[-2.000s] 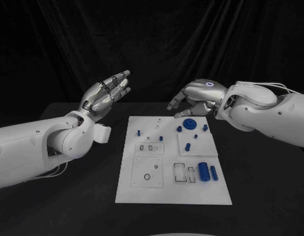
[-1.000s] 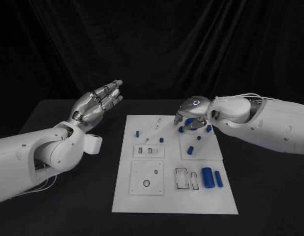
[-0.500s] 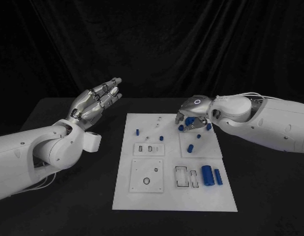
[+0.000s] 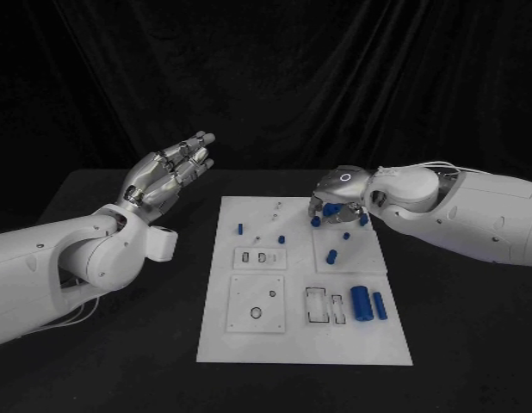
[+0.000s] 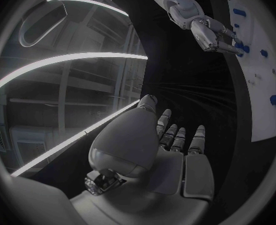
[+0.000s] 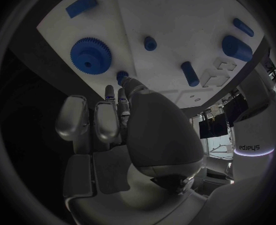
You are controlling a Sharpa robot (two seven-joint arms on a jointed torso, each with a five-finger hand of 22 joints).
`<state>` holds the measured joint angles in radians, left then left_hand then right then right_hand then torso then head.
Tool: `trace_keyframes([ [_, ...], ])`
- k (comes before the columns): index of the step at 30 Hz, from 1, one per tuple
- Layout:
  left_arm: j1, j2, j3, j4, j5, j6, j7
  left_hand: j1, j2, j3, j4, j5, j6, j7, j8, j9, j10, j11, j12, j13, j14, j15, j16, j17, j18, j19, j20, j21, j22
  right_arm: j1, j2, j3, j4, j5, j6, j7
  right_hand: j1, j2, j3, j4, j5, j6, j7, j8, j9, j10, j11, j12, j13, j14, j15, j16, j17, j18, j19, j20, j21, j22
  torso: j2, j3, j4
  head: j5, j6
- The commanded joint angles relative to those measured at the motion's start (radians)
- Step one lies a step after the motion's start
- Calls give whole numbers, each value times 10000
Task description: Assemble the parts on the task board
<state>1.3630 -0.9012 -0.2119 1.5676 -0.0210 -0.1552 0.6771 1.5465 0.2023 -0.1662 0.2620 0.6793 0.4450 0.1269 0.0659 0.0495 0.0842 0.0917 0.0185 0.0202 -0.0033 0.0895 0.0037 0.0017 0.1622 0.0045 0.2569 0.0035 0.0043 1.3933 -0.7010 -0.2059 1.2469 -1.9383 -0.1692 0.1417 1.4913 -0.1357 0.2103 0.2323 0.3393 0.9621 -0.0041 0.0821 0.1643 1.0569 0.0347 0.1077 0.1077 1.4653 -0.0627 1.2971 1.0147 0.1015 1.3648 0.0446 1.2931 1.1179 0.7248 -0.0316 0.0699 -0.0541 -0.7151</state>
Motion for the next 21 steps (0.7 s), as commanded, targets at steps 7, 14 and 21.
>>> trace_keyframes([
  [7,32,45,11,-54,-9,170,1179,70,4,53,-17,37,76,-12,62,17,9,63,-14,-9,33,70,-37,-17,174,-2,-14,11,-7,-179,75,5,-155,-95,-267,155,-216,-164,149,82,-653,-36,-46,-15,104,77,4,-100,49,-10,-25,-38,-12,15,-112,6,-93,38,-22,-4,30,-3,-37],
  [14,31,51,11,-93,-9,177,1176,67,-23,106,-30,40,-665,-155,-116,-81,-56,-6,-27,-25,33,71,-37,-17,174,-1,9,12,-7,-258,138,5,-225,-85,-370,191,-330,-211,158,111,-1016,-266,-90,-138,101,103,2,-96,92,-16,-22,-46,-26,17,-114,8,-112,55,-40,4,21,20,-54],
  [21,31,68,11,-133,-9,205,1174,3,-44,162,-6,40,-1457,-602,-311,-149,-63,123,-27,-27,33,115,-37,-17,173,0,22,11,-7,-313,192,5,-300,-82,-485,204,-182,-193,411,-7,-323,-151,-18,-67,173,140,-4,-103,130,-50,-32,-85,-83,23,-143,10,-161,52,-67,6,15,6,-82],
])
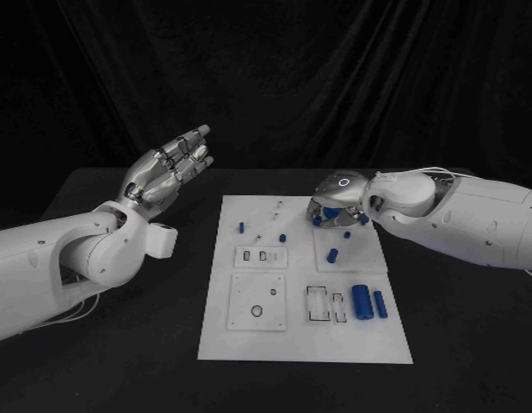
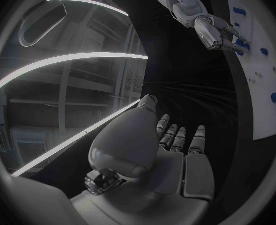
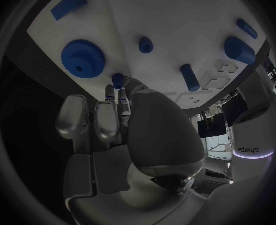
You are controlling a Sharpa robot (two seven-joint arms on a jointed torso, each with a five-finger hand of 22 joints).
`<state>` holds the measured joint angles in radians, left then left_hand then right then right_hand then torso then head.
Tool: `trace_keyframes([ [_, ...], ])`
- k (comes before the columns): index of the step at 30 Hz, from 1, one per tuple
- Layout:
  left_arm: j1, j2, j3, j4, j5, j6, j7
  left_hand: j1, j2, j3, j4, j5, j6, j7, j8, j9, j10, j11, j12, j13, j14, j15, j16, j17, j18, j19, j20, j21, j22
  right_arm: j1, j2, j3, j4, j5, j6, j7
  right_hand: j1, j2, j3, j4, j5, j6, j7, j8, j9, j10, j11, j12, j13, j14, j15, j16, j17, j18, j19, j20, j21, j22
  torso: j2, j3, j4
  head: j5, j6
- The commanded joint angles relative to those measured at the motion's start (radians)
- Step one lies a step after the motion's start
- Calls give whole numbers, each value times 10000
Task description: Assemble the parts on the task board
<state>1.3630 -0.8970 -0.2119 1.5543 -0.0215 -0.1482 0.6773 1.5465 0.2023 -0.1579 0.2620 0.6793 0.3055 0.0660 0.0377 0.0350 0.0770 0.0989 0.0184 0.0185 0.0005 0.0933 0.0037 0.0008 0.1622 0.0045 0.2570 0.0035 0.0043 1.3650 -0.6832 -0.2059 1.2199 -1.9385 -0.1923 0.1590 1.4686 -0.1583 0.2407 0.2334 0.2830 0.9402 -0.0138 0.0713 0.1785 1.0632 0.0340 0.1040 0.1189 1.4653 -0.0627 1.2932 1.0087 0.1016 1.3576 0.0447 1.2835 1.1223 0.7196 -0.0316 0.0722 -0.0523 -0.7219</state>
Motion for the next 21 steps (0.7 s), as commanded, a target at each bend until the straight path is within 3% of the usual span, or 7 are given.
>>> trace_keyframes([
  [1,31,30,11,-4,-4,144,1167,2,-44,84,-7,41,-43,30,-25,0,11,43,-26,-9,-5,75,-37,-8,173,0,22,11,-6,-35,23,6,-45,-79,-253,32,63,30,158,-38,349,106,104,58,49,85,1,-67,21,-57,-34,-54,-35,27,-84,7,-85,-8,-19,9,-7,-15,-19],
  [3,30,41,11,-16,-4,167,1152,1,-49,103,-15,43,33,148,-6,12,3,-10,-28,-11,-5,54,-37,-8,172,0,24,11,-6,-48,45,6,-93,-78,-232,30,125,18,320,-109,613,174,123,82,93,107,-6,-75,29,-75,-34,-75,-67,31,-98,2,-105,-2,-22,8,-7,-17,-32],
  [10,30,56,10,-41,-4,216,1109,1,-54,120,-22,45,142,242,16,26,-1,-39,-28,-12,-5,39,-37,-8,172,0,26,11,-6,-109,94,6,-248,-78,-197,51,347,4,683,-347,864,289,167,126,194,198,-14,-63,46,-123,-42,-129,-148,39,-137,-4,-155,-6,-28,2,-6,-10,-62],
  [21,29,84,10,-73,-4,281,1068,1,-57,128,-26,47,177,278,24,31,-5,-51,-29,-13,-5,35,-37,-8,172,1,29,12,-5,-137,143,7,-346,-78,-250,172,357,30,1041,-553,694,441,236,198,342,467,-55,45,97,-152,-52,-150,-174,39,-158,-13,-176,48,-48,1,-6,-37,-128],
])
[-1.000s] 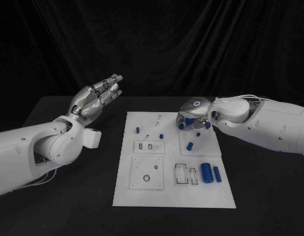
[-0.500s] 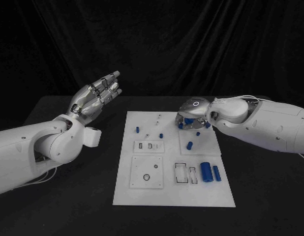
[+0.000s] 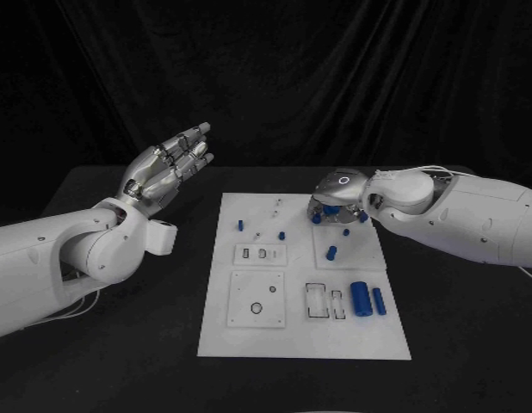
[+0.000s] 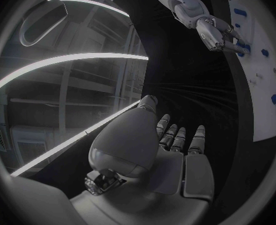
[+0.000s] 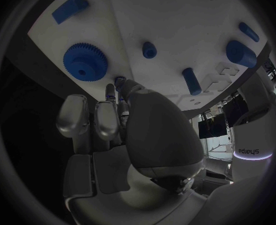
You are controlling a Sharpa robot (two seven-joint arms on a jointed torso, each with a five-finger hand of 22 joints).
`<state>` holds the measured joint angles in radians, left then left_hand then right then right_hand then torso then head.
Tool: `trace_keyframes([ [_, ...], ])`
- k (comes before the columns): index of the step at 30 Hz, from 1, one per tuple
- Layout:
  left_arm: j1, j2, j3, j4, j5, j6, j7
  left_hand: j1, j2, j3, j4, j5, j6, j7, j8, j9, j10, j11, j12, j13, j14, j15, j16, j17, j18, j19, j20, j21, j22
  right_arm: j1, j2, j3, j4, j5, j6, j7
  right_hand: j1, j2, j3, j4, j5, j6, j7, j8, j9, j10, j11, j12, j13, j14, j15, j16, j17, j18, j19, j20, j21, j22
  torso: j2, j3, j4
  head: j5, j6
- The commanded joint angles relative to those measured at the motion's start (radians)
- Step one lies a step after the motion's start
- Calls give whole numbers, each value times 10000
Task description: Assemble the parts on the task board
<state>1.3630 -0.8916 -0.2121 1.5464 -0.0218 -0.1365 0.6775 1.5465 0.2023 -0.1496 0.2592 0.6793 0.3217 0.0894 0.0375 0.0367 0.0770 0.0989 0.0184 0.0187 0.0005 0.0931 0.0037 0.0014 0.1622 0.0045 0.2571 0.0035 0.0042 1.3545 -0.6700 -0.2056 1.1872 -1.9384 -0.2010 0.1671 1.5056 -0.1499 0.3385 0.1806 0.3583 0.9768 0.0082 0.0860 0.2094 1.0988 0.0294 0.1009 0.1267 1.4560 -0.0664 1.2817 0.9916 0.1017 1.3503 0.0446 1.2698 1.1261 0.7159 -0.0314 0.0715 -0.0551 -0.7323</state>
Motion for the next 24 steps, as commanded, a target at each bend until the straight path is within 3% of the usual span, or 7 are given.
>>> trace_keyframes([
  [1,29,34,12,3,0,170,1064,1,-57,45,2,47,14,43,25,13,-5,-51,-29,-15,-5,36,-37,-14,173,1,29,12,-5,-33,15,3,-21,-79,-183,105,-55,-62,70,-35,-110,109,22,72,65,170,-29,107,34,-58,-26,-33,2,37,-79,-20,-32,31,-10,-2,1,-9,-27],
  [12,28,7,11,-5,0,157,1042,-11,-61,59,7,43,-77,24,11,0,-24,-50,-33,-19,-5,52,-37,-14,173,1,39,11,-5,-35,7,3,37,-61,-539,176,-199,53,82,-252,-463,595,267,384,465,533,-193,369,171,-61,-125,-39,17,-2,-13,-105,54,259,-23,-4,-1,35,-57],
  [24,28,19,10,-78,0,192,1011,-23,-65,64,16,37,-143,-38,-6,-10,-70,-44,-42,-29,-5,60,-37,-14,173,2,42,12,-5,-25,66,3,67,60,-843,119,-393,29,-19,-228,-728,694,331,456,635,628,-249,439,211,-46,-168,-43,27,-60,110,-147,205,523,-35,-8,-2,68,-115],
])
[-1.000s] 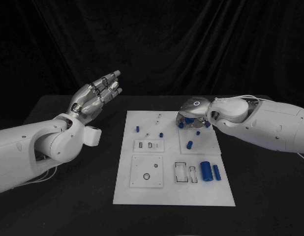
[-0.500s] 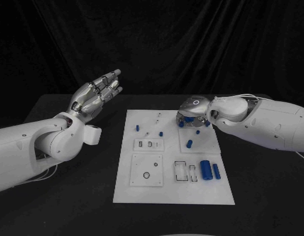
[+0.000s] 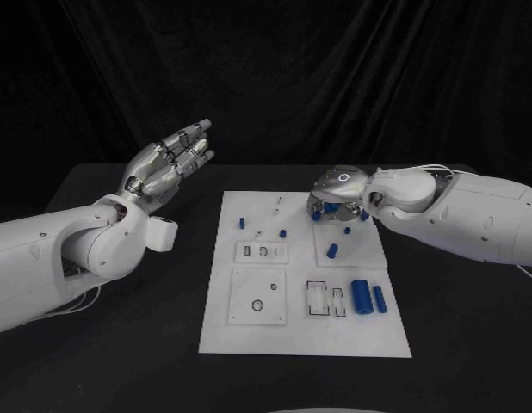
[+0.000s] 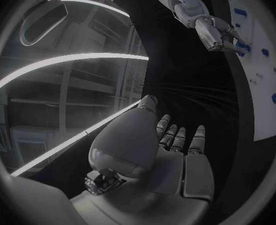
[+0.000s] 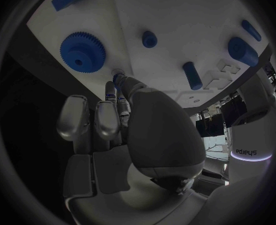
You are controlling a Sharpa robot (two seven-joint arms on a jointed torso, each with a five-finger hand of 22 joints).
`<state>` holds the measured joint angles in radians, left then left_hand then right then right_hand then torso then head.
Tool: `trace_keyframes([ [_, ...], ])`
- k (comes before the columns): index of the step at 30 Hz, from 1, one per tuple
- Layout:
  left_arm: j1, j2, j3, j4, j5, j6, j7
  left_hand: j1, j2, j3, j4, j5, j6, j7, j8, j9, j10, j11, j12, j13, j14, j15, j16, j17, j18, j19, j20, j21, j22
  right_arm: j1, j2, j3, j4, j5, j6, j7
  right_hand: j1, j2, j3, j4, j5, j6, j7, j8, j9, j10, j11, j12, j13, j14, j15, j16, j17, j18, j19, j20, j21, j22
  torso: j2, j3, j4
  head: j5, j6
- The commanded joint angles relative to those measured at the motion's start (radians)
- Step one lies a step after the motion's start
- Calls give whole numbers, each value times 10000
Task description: Assemble the parts on the task board
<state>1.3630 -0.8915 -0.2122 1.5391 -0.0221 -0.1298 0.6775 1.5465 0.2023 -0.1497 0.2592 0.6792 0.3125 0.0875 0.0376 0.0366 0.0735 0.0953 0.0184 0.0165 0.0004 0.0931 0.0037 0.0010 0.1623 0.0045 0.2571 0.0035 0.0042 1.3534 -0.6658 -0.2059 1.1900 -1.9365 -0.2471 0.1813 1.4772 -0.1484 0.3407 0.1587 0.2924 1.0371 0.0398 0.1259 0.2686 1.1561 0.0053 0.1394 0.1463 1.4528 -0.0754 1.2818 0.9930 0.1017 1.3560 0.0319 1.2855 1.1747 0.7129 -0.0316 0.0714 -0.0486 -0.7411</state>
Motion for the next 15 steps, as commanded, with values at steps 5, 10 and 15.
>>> trace_keyframes([
  [5,27,37,11,-38,2,164,1001,-23,-65,68,14,39,-51,-18,-7,-8,-39,-9,-43,-9,-4,60,-37,-10,172,2,43,12,-5,37,167,7,-15,125,-621,17,-125,15,-48,-22,-27,184,56,109,114,115,-23,83,29,8,-91,-19,62,-90,118,-32,132,171,-6,-7,10,59,-47],
  [10,26,84,11,-99,2,238,970,-17,-60,78,9,49,7,5,2,-1,-48,-24,-45,-11,-4,56,-37,-10,172,3,45,12,-4,102,519,7,-399,424,-794,143,-128,-35,-2,-69,480,182,66,106,221,179,-29,86,35,42,-106,12,134,-125,190,-52,231,342,-7,-8,4,151,-52],
  [15,26,131,11,-121,2,274,967,-11,-55,92,4,54,53,36,11,5,-66,-39,-48,-15,-4,50,-37,-10,172,3,46,12,-4,127,1010,8,-984,805,-606,218,-157,-53,2,-62,535,145,93,83,239,171,13,72,31,37,-90,2,122,-130,193,-48,237,363,-9,-7,8,173,-56],
])
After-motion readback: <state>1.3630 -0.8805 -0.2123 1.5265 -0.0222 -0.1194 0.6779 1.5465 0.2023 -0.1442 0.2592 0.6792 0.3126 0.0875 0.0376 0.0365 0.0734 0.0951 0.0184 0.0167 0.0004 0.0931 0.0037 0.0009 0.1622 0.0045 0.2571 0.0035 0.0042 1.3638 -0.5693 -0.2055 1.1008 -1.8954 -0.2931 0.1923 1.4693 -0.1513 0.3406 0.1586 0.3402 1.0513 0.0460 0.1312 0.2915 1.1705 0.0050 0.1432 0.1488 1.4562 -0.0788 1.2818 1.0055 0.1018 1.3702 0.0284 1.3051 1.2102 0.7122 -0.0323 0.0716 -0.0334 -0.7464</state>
